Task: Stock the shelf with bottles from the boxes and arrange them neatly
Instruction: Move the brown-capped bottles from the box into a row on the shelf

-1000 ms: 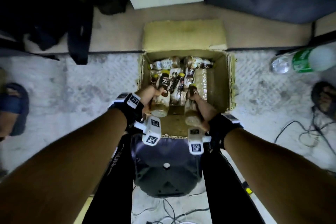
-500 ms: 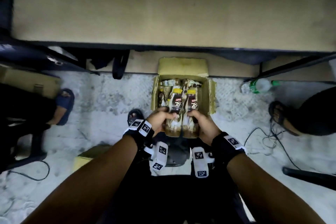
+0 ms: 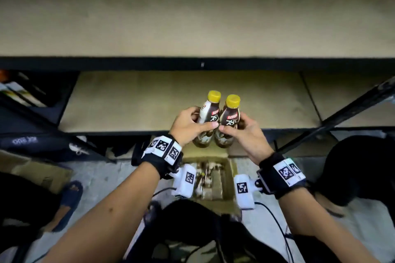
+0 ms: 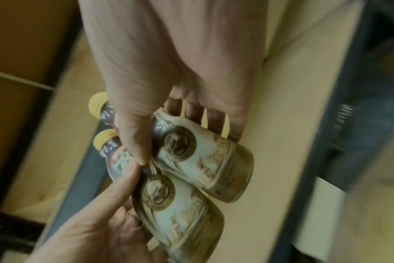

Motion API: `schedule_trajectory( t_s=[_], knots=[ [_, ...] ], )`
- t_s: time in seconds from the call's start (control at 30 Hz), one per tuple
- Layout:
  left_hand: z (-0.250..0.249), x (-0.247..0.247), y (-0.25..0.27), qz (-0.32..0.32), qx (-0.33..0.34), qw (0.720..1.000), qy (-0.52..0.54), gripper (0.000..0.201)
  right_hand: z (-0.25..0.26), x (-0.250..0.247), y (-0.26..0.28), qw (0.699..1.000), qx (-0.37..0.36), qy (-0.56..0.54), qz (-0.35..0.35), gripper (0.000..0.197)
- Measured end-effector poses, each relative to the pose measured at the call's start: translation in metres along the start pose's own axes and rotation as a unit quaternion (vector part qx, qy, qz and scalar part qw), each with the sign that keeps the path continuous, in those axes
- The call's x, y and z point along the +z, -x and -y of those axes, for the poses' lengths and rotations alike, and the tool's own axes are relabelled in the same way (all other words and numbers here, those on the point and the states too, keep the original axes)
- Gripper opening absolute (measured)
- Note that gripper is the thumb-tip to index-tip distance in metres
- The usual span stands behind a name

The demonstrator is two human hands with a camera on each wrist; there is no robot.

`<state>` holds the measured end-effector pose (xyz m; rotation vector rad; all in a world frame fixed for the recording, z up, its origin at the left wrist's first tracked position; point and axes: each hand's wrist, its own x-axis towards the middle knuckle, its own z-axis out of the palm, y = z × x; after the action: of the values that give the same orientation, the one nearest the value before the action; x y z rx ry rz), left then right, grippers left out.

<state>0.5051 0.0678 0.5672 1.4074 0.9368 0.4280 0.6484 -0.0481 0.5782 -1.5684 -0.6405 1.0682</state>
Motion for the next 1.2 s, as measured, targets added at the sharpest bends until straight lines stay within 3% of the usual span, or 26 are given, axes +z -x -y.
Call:
schedule_trajectory(
  t_s=[0.1,0.2,0.4,0.6,0.73,0.87,1.0,1.1,1.2],
  knots=[
    [-0.051,-0.011,-0.008,-0.016,0.104,0.994,-0.009,0.050,0.054,-0.004,-0.006,0.996,-0.085,0.024,-0.005,0.037],
    [-0.106,-0.022,-0.014,-0.016,0.194,0.981,-0.023,0.043,0.106,-0.008,-0.011,0.983,-0.174,0.052,-0.004,0.038],
    [-0.178,-0.042,-0.037,-0.053,0.290,0.954,-0.051,0.031,0.174,-0.004,-0.038,0.965,-0.260,0.031,-0.021,0.034],
    [-0.188,-0.054,-0.061,-0.103,0.291,0.949,-0.058,0.026,0.193,0.011,-0.077,0.963,-0.257,0.073,-0.039,0.034],
    [-0.189,-0.059,-0.067,-0.092,0.294,0.950,-0.051,0.030,0.201,0.012,-0.089,0.967,-0.233,0.101,-0.022,0.038],
    [-0.197,-0.070,-0.076,-0.059,0.268,0.952,-0.135,0.036,0.212,0.014,-0.085,0.963,-0.215,0.163,-0.020,0.049],
    [-0.227,-0.086,-0.072,-0.057,0.290,0.921,-0.255,0.062,0.228,0.014,-0.079,0.943,-0.233,0.232,-0.059,0.052],
    [-0.245,-0.090,-0.075,-0.042,0.311,0.894,-0.319,0.050,0.232,0.017,-0.076,0.919,-0.226,0.310,-0.095,0.051],
    [-0.256,-0.085,-0.090,-0.017,0.306,0.886,-0.347,0.053,0.235,0.018,-0.074,0.900,-0.215,0.350,-0.146,0.049]
  ],
)
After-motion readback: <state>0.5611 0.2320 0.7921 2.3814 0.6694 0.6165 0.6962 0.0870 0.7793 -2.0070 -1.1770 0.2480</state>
